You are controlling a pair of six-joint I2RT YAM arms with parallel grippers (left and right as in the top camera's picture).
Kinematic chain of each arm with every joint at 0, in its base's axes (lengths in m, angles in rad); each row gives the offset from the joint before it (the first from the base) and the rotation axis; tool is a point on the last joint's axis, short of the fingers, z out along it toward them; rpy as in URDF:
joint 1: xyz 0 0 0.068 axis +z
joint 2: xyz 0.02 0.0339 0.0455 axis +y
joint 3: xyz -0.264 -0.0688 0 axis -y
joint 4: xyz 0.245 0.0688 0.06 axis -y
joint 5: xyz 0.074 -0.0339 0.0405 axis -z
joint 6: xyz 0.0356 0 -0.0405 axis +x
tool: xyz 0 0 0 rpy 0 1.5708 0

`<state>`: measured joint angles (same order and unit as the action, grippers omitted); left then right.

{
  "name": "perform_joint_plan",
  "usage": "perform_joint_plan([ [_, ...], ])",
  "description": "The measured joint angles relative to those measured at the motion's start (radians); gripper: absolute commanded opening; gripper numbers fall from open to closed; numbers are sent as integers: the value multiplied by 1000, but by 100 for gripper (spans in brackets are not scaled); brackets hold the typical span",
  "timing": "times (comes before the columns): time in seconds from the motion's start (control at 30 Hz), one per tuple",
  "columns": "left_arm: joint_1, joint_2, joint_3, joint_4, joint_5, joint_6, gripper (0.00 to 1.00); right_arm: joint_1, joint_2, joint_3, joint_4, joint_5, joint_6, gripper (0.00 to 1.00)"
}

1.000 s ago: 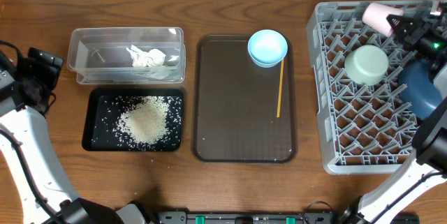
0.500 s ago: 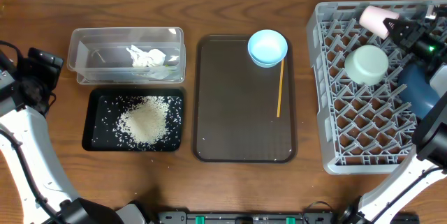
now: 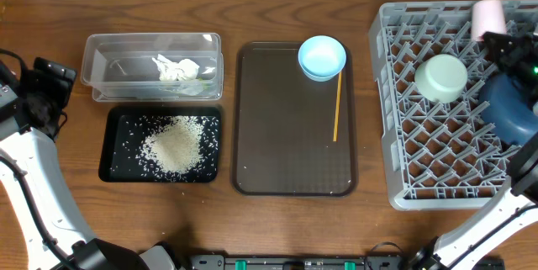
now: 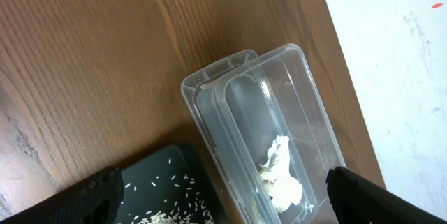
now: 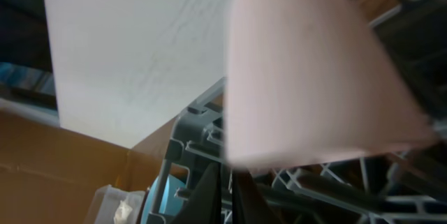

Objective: Sort waste into correct bins and load items into the dishwasher rack
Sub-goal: 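Carry the pink cup to the rack's top edge and release it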

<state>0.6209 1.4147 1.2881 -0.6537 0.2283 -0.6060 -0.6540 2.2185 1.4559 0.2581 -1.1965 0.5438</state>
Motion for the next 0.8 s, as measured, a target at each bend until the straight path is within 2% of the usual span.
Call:
perform_joint_plan([
  [0.33, 0, 0, 0, 0, 0, 0, 95, -13, -8, 2, -49, -28, 1, 2],
  [0.5, 0, 0, 0, 0, 0, 0, 95, -13, -53, 1, -235, 4, -32, 1],
  [0.67, 0, 0, 0, 0, 0, 0, 95, -15, -165, 0, -524, 139, -169, 1],
  [0.8, 0, 0, 0, 0, 0, 0, 95, -16, -245, 0, -582, 204, -269, 1],
])
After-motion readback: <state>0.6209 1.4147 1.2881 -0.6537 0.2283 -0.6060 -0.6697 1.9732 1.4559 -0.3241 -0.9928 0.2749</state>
